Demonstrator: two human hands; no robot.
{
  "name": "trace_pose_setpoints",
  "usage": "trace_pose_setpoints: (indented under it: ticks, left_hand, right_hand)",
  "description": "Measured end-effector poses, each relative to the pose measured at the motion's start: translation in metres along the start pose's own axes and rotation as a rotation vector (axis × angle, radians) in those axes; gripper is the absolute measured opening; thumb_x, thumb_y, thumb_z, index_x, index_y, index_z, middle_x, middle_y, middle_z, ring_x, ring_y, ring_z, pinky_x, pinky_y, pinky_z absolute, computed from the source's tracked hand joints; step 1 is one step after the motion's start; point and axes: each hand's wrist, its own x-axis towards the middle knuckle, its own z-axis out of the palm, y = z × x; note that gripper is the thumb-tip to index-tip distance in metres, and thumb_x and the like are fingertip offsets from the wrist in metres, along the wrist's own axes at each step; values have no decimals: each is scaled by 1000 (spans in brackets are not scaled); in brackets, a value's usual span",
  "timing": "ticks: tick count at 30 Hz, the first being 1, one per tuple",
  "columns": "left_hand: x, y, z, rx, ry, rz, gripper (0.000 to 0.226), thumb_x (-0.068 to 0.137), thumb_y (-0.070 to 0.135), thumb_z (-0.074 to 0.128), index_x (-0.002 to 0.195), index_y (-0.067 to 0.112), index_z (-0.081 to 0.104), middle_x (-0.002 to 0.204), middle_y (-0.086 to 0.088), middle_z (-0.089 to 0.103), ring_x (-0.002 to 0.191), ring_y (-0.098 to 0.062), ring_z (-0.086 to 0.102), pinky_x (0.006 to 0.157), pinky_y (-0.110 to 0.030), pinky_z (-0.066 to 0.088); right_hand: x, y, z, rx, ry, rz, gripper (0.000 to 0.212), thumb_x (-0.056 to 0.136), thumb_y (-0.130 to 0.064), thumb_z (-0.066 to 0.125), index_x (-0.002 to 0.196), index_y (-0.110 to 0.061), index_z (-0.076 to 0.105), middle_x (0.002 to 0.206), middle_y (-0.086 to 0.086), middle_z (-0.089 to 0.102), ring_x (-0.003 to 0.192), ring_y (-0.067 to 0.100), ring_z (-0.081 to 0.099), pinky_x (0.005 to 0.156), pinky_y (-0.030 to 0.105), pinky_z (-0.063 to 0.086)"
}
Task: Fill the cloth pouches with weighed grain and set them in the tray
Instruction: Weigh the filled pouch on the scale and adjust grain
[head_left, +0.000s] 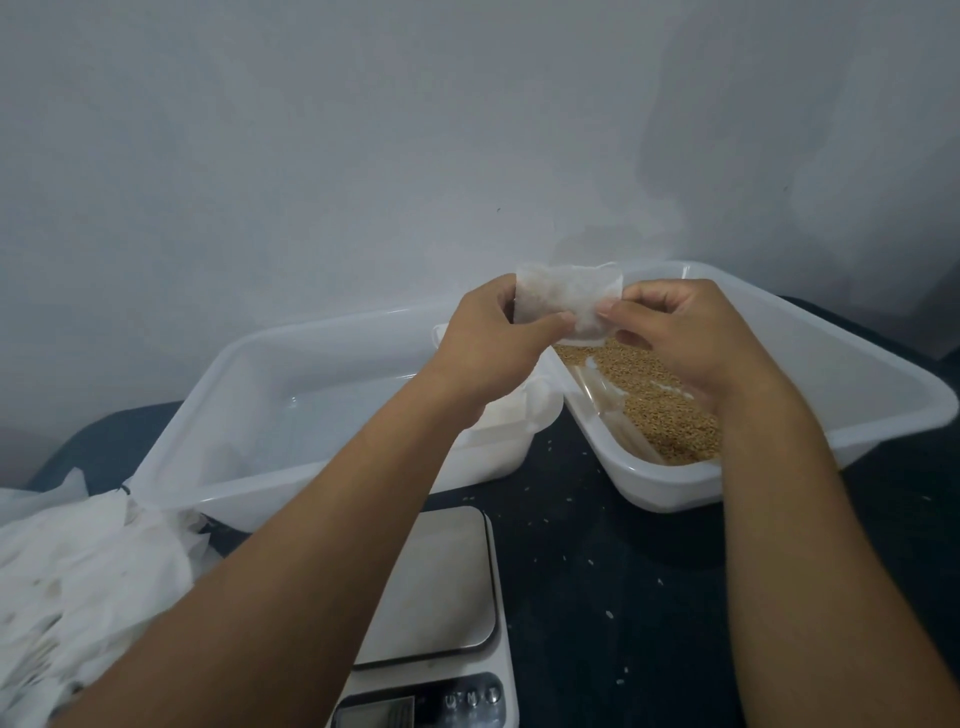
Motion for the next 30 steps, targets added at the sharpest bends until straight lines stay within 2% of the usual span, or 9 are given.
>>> trace_pose_setpoints:
  ticks: [3,6,13,17,20,22,25,27,30]
  left_hand:
    - [0,-1,1,14,4,1,17,90,16,76,106,24,73,93,10,77,75,5,68,62,-12,50]
    - [-3,-4,0,17,10,-18,17,91,17,76,106,25,73,94,9,77,77,2,69,66,-16,53]
    - [-17,-13,-6,-97,-7,-122,28,92,19,77,118,15,68,105,-1,75,90,-10,74,72,-21,56]
    - [-39,-14,-18,-181,-37,-127,29,89,21,79,115,14,69,100,-1,73,94,-22,72,91,-41,62]
    - [-62,-14,-33,-140,-35,-98,38,81,33,78,116,22,70,106,2,76,106,-23,72,100,-44,57]
    - [-78,-15,-45,-133,-45,-54,43,81,35,77,121,23,69,111,5,77,105,-13,72,96,-37,56]
    - [-100,-19,-59,-135,-29,15,35,84,30,76,117,20,70,111,3,77,105,-12,72,88,-26,55]
    - [-114,-23,-67,-100,-14,47,27,86,29,75,110,19,72,104,3,78,100,-13,73,84,-23,56]
    - [-131,-30,-76,-34,-3,58,8,91,34,76,94,27,74,86,9,75,80,-6,69,70,-19,51]
  right_hand:
    - [0,1,0,-15,-14,42,12,90,-36,77,90,-27,84,103,20,75,105,43,68,101,58,54]
    - [-1,0,1,-24,-20,42,9,91,-35,77,90,-29,84,98,4,80,107,34,70,102,54,55]
    - [-6,-22,8,-80,-11,-80,10,94,-29,74,88,-25,81,92,-4,79,95,18,74,95,43,58]
    - [-15,-47,18,-145,-58,-225,8,96,-27,74,93,-22,80,90,-9,79,90,7,74,88,33,58]
    - [-23,-65,26,-143,-150,-288,4,94,-24,76,94,-23,80,88,-9,78,84,8,73,79,25,59]
    - [-30,-74,30,-188,-248,-312,4,92,-25,78,90,-29,79,83,-14,75,75,0,68,69,16,52]
    - [-38,-85,40,-301,-451,-311,4,89,-27,80,89,-31,79,84,-17,75,78,0,67,74,20,50]
    - [-42,-90,53,-372,-555,-339,4,88,-30,80,90,-33,78,86,-17,75,82,3,69,75,23,53]
    - [-49,-94,73,-402,-652,-370,6,89,-35,80,91,-38,75,88,-20,74,84,2,70,72,16,53]
